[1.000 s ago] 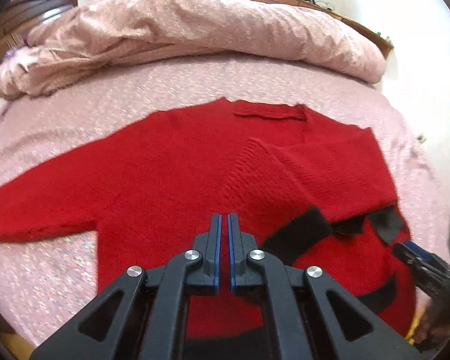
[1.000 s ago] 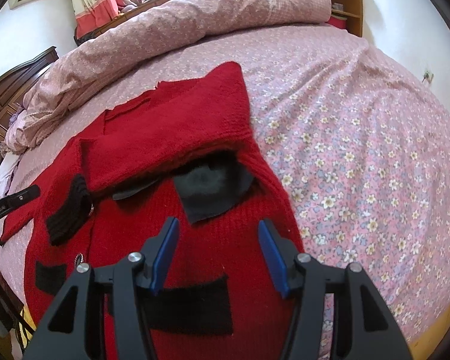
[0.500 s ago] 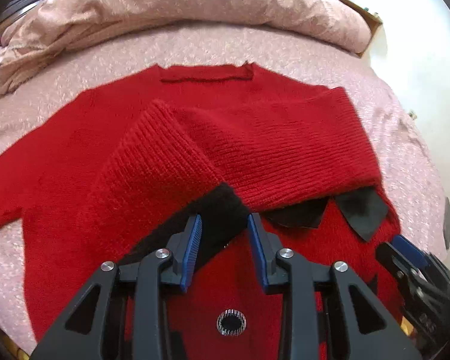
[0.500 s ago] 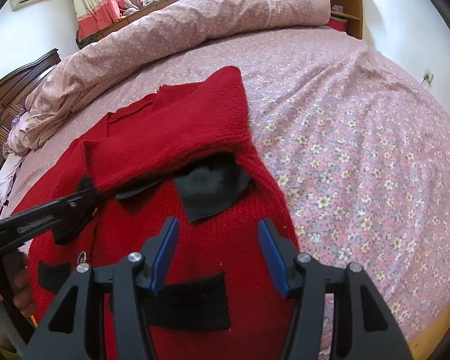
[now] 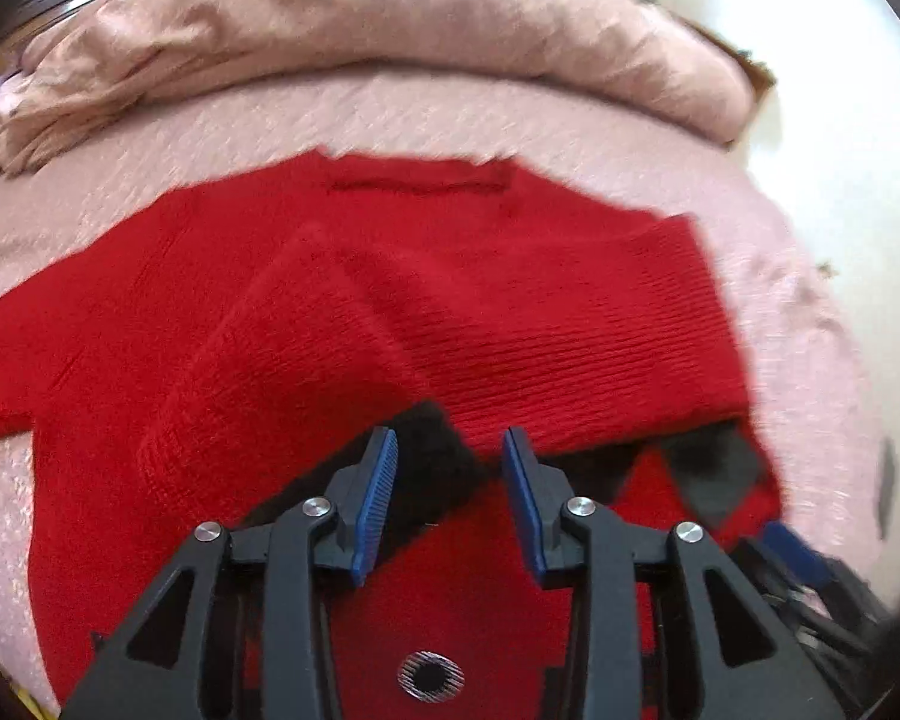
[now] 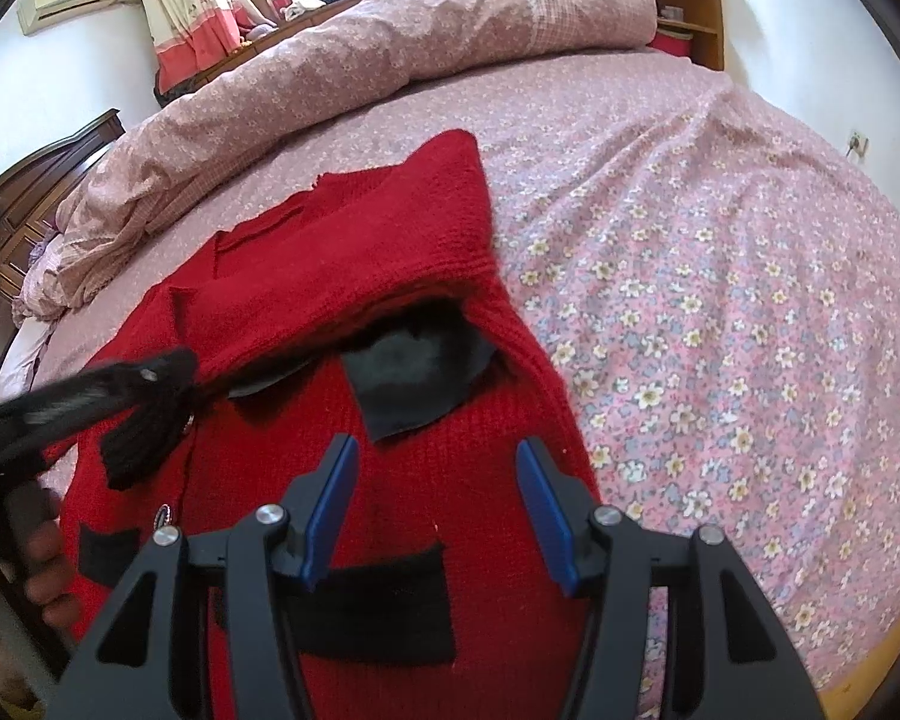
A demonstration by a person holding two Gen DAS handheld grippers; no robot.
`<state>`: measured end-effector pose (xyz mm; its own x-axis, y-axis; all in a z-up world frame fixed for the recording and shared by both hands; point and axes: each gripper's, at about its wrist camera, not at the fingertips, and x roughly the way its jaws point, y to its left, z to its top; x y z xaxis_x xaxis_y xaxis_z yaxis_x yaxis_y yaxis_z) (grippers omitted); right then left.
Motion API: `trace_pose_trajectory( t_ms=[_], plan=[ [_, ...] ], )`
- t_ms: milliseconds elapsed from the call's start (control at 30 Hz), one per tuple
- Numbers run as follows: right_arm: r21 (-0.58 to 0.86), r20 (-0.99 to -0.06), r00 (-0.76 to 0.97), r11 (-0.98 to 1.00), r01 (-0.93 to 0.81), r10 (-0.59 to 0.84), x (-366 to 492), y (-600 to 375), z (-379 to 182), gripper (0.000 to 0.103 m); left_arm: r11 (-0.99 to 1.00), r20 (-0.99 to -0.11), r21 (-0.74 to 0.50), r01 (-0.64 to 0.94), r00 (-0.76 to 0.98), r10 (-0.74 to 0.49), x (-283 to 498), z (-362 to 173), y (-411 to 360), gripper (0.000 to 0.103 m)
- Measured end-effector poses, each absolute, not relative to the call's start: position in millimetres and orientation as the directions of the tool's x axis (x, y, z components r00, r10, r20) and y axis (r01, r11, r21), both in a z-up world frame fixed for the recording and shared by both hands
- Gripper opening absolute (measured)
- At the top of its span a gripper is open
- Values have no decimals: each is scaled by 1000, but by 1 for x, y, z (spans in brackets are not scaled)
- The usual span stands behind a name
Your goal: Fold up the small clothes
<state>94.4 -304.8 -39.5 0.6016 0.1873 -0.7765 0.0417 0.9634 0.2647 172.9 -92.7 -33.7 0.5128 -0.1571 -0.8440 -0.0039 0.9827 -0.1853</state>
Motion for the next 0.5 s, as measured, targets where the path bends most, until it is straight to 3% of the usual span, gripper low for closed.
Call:
trace_pose_trajectory(
  t_ms=[67, 133, 167, 267, 500],
  plan=[
    [268, -776, 601, 963, 40, 191, 94, -305, -39, 58, 974, -822, -225, -24, 541, -176, 172, -37, -84, 29],
    [266, -775, 603, 963, 37, 191, 93, -305, -39, 58, 974, -821, -224, -31, 544, -172, 171, -36, -79, 14],
    [266, -775, 602, 963, 36, 191, 93, -305, -39, 58, 977, -826, -212, -33, 540, -161, 171, -35, -75, 1],
    [268, -774, 603, 963, 37, 193, 93, -305, -39, 58, 967, -805, -254, -14, 558, -203, 166, -27, -62, 1],
    [267, -775, 603, 963, 37, 191, 100, -302, -39, 58, 987, -759, -159, 3, 639, -124, 158, 7, -25, 0]
  ],
)
